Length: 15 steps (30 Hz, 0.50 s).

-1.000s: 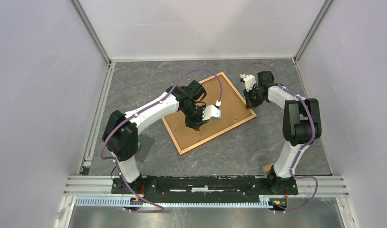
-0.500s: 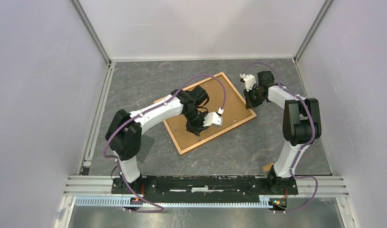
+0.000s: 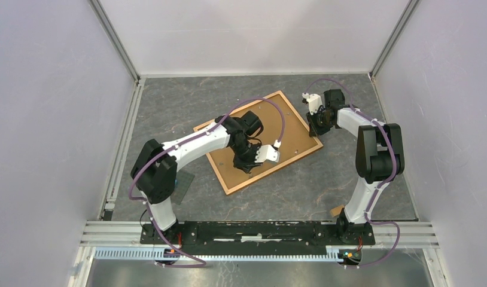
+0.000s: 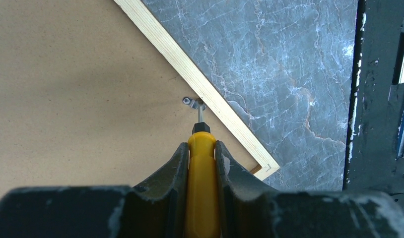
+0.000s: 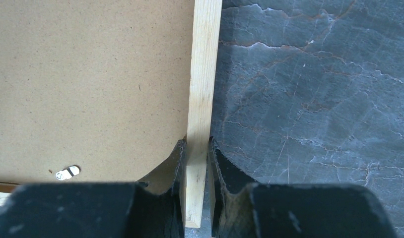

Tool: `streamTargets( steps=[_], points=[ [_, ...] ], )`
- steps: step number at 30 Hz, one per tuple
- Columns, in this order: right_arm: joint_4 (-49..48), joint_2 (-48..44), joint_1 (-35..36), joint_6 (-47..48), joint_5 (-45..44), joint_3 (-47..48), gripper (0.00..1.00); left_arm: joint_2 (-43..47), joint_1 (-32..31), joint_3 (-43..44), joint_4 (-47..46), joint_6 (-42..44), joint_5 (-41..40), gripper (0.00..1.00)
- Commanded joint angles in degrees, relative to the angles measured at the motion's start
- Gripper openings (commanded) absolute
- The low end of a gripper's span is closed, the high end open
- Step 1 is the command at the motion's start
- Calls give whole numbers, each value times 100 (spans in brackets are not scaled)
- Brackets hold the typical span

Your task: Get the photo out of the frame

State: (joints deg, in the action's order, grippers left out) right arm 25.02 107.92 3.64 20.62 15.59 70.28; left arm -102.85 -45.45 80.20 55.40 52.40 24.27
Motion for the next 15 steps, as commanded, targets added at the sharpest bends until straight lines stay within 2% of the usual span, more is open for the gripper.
streamTargets(
  steps=[1,15],
  points=[
    [69,256,-42,161,-268,12,0,222,-43,-317,83,552,-589,2],
    [67,263,-39,256,-272,31,0,237,5,-163,50,674,-1201,2]
  ],
)
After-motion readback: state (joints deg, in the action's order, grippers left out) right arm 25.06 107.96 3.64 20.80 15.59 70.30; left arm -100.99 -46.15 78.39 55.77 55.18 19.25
